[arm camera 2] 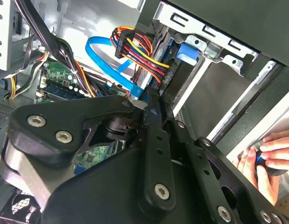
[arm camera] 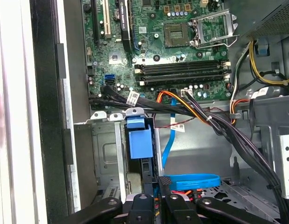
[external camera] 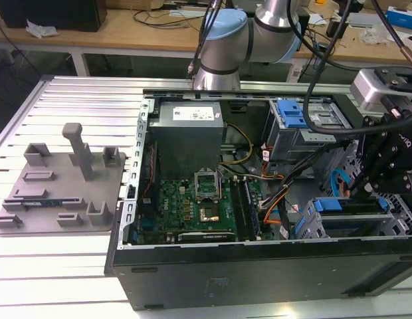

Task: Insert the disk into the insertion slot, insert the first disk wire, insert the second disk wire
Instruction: 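Insert the second disk wire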

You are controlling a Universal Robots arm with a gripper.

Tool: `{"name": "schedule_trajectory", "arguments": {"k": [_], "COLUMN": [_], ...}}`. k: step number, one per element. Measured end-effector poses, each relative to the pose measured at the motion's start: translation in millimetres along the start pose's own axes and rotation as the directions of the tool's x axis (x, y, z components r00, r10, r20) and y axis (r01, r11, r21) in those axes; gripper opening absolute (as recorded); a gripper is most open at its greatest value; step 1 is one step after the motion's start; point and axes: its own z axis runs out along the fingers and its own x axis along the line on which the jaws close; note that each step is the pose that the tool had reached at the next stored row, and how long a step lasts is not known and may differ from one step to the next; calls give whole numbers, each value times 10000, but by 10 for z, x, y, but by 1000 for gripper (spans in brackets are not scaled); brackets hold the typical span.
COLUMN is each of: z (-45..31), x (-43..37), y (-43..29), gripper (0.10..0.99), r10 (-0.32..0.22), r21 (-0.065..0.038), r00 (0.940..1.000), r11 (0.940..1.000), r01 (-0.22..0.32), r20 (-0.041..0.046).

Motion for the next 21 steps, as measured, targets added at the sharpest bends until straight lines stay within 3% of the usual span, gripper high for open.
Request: {"name": "schedule_trajectory", "arguments": {"k": [21], "z": [46], "x": [0], "y": [-17], "gripper": [161], "r10": [0], "r21": [0], "r00": [10000], "r11": [10000], "r01": [0], "r20": [2]}}
